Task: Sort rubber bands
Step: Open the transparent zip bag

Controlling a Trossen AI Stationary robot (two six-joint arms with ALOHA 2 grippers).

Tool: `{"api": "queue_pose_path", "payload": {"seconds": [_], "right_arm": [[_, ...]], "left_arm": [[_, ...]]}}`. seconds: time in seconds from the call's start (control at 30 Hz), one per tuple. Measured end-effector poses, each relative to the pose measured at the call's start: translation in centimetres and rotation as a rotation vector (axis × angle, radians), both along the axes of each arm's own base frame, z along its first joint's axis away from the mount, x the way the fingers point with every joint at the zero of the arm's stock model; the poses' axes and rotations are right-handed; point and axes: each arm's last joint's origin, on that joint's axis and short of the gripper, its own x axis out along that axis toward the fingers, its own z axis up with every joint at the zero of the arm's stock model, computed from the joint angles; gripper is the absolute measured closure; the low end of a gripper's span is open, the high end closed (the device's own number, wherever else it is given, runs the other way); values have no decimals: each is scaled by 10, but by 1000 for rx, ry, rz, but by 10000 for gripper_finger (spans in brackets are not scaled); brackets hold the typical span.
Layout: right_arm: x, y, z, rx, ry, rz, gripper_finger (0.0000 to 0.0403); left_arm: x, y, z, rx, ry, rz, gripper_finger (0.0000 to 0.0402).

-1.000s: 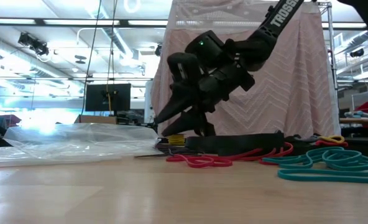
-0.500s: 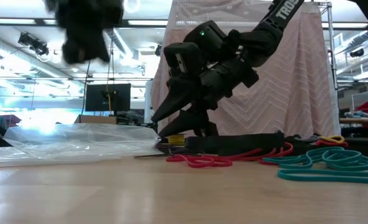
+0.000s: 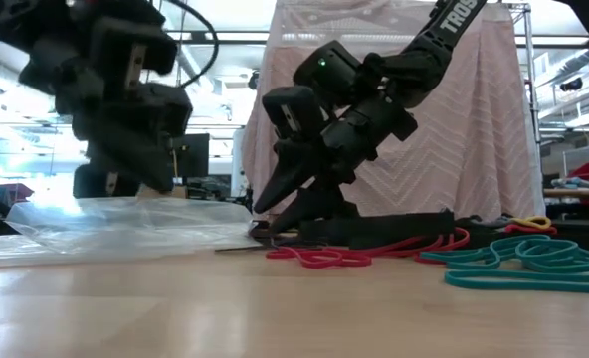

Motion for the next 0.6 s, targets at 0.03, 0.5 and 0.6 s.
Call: {"api": "queue_pose_path", "payload": {"seconds": [0.03, 0.5, 0.6], "right_arm": [[0, -1, 0, 0, 3, -2, 277], [-1, -11, 0, 17, 7, -10, 277], [-2, -10, -1, 23, 13, -2, 277]], "left_arm": [[3, -1, -2, -1, -14, -2, 383], [35, -9, -33, -131, -153, -66, 383], [37, -8, -33, -137, -164, -66, 383]]}}
